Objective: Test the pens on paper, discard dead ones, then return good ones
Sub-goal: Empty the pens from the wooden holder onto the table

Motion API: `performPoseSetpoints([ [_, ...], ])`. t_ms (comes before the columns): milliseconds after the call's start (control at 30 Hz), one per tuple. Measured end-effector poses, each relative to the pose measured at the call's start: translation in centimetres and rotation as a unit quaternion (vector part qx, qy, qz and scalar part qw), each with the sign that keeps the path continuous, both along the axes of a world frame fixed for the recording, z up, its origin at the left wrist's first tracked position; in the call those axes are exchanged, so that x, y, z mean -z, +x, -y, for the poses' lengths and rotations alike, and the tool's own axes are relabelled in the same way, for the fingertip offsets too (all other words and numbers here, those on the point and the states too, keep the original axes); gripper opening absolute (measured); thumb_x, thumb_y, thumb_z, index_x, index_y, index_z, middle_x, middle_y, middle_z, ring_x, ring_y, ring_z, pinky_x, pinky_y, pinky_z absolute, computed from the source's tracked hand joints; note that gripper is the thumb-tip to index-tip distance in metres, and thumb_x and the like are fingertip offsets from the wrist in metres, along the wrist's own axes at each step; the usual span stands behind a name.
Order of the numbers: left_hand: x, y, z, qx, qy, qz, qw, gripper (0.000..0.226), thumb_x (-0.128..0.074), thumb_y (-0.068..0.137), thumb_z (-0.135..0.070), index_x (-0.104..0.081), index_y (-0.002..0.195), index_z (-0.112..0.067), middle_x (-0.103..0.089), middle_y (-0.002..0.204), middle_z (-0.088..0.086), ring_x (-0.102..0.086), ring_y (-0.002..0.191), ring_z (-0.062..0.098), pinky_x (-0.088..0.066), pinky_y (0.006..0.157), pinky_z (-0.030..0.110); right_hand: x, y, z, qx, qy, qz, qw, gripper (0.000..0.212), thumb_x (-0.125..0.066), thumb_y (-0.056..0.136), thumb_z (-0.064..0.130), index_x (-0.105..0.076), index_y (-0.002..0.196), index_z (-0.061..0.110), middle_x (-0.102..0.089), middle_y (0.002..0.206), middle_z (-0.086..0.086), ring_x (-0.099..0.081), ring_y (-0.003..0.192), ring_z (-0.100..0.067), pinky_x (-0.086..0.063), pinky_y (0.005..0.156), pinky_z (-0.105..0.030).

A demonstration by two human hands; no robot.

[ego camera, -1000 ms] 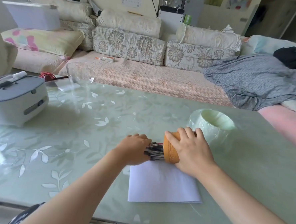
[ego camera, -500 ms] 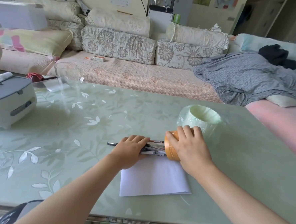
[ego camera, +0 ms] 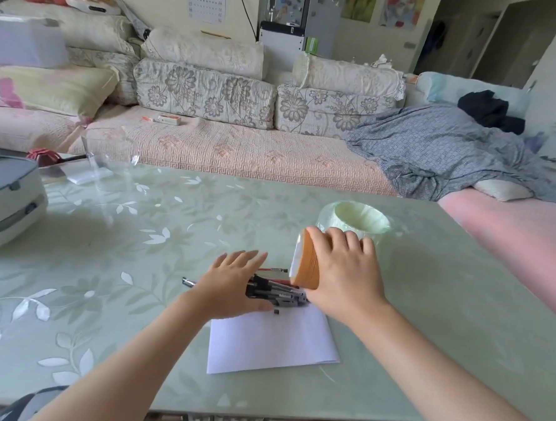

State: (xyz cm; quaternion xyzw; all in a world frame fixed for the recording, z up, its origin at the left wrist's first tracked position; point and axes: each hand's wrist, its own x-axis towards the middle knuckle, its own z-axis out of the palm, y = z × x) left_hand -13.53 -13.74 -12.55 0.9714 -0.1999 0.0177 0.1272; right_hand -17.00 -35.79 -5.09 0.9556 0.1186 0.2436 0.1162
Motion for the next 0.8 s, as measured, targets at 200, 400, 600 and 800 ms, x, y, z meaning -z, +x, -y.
performPoseSetpoints([
  [200, -3.9, 0.7, -1.2, -0.01, -0.347, -0.031, 0.937, 0.088, -0.078, 0.072, -0.044, -0.033, 0.146, -0.032, -0.046, 0.141, -0.011, -0.046, 0.127, 0.006, -0.039, 0.108, 0.038, -0.5, 2.1, -4.0, -0.101, 0.248, 0.001, 0.964, 0.091, -0.074, 0.053, 0.055, -0.039, 0.133, 0.028, -0.058, 0.121, 0.005, -0.056, 0.11, -0.024, -0.044, 0.088, -0.042],
  [400, -4.5, 1.4, -5.1, -0.013, -0.499, -0.066, 0.864, 0.07, -0.074, 0.066, -0.04, -0.05, 0.13, -0.029, -0.064, 0.118, -0.007, -0.063, 0.107, 0.004, -0.053, 0.092, 0.033, 0.9, 6.3, -8.8, -0.192, 0.47, -0.104, 0.856, 0.099, -0.089, 0.048, 0.041, -0.043, 0.134, 0.026, -0.048, 0.127, 0.003, -0.047, 0.121, -0.017, -0.043, 0.102, -0.036],
  [600, -3.9, 3.8, -9.1, -0.076, -0.51, -0.011, 0.857, 0.062, -0.079, 0.071, -0.035, -0.054, 0.127, -0.03, -0.064, 0.117, -0.011, -0.065, 0.101, 0.003, -0.054, 0.088, 0.03, 1.9, 10.8, -13.2, -0.194, 0.527, -0.189, 0.806, 0.095, -0.092, 0.052, 0.035, -0.043, 0.133, 0.04, -0.042, 0.13, 0.004, -0.047, 0.123, -0.011, -0.041, 0.106, -0.032],
  [800, -2.6, 6.2, -12.3, -0.155, -0.515, 0.05, 0.842, 0.065, -0.084, 0.073, -0.028, -0.048, 0.128, -0.031, -0.058, 0.119, -0.014, -0.06, 0.107, 0.007, -0.052, 0.089, 0.033, 3.0, 14.4, -18.0, -0.208, 0.573, -0.249, 0.753, 0.083, -0.094, 0.055, 0.027, -0.052, 0.126, 0.038, -0.061, 0.119, 0.015, -0.058, 0.103, 0.01, -0.049, 0.088, -0.019],
])
